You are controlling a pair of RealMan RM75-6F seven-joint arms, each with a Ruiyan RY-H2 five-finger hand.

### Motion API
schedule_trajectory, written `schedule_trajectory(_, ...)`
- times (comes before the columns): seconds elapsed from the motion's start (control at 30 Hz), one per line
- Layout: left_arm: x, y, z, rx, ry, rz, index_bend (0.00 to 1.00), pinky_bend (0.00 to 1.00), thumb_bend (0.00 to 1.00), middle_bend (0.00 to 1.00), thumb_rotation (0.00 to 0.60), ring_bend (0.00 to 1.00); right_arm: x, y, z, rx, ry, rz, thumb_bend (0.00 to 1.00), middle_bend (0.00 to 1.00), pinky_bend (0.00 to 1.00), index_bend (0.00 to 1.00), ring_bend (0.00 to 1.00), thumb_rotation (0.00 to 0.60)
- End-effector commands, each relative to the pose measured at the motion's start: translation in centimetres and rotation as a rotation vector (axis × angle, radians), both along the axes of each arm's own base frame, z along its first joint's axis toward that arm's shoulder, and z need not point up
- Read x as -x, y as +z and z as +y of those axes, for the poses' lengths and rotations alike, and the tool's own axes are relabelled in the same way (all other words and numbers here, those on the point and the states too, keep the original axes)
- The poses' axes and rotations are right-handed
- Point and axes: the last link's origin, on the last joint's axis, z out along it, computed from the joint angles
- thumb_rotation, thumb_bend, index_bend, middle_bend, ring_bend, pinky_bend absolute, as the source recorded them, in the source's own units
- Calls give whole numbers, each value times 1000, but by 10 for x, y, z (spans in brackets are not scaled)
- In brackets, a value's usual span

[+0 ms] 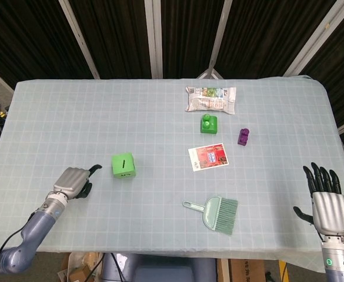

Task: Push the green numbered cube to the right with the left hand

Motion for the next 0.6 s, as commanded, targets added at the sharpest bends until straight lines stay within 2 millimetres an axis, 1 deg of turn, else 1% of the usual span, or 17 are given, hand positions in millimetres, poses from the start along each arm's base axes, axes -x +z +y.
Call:
schedule_trajectory(0.03,-5,-6,0,3,-5,-21,153,696,770,817,600,677,0,-1,0,-2,-1,2,72,0,0,82,0,600)
schedule_trajectory(0.33,-15,-19,-1,20,-47,-60,160,696,775,815,600,677,0,0,0,3,-4,1,72,0,0,82,0,600)
schedule_trajectory(0.6,-20,-24,-6,45,-67,-64,160,696,775,815,600,677,0,1,0,7,-4,-6,72,0,0,82,0,600)
